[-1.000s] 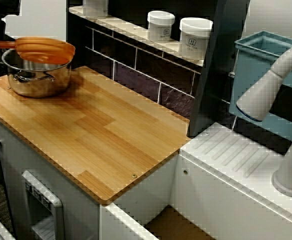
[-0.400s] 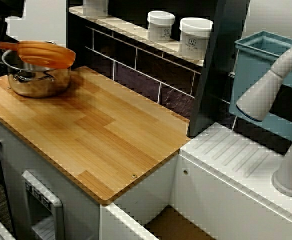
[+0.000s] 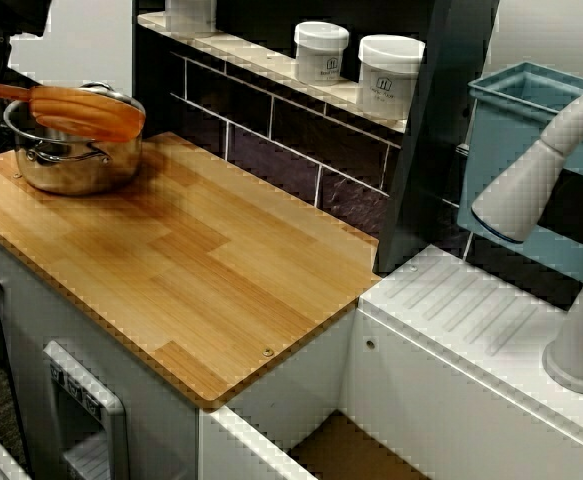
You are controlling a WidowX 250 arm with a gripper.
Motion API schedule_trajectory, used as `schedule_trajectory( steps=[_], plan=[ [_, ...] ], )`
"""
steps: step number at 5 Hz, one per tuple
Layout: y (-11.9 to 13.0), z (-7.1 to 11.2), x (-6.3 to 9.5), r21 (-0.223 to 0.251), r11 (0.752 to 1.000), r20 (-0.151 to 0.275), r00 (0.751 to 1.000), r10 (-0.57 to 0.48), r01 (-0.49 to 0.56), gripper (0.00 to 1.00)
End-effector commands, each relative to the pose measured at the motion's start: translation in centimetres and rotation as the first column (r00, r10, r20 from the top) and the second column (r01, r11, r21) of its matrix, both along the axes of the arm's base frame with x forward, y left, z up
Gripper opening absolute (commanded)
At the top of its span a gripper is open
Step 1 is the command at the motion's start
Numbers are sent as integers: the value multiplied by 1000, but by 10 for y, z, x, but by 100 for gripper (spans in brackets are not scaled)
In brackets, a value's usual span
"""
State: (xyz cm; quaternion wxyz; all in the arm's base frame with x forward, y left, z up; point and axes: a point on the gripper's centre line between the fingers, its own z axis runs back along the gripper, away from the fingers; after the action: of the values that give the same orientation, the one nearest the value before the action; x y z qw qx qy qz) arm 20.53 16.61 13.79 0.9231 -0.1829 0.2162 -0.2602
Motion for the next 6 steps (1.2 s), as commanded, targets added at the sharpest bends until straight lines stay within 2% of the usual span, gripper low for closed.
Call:
schedule_trajectory(
  steps=[1,2,3,6],
  plan=[
    [4,16,-1,64,997,22,999,-40,38,0],
    [6,16,0,90,992,24,996,-88,86,0],
    [9,15,2,126,984,66,988,-137,128,0],
    [13,12,7,205,967,177,966,-190,153,0]
  ],
)
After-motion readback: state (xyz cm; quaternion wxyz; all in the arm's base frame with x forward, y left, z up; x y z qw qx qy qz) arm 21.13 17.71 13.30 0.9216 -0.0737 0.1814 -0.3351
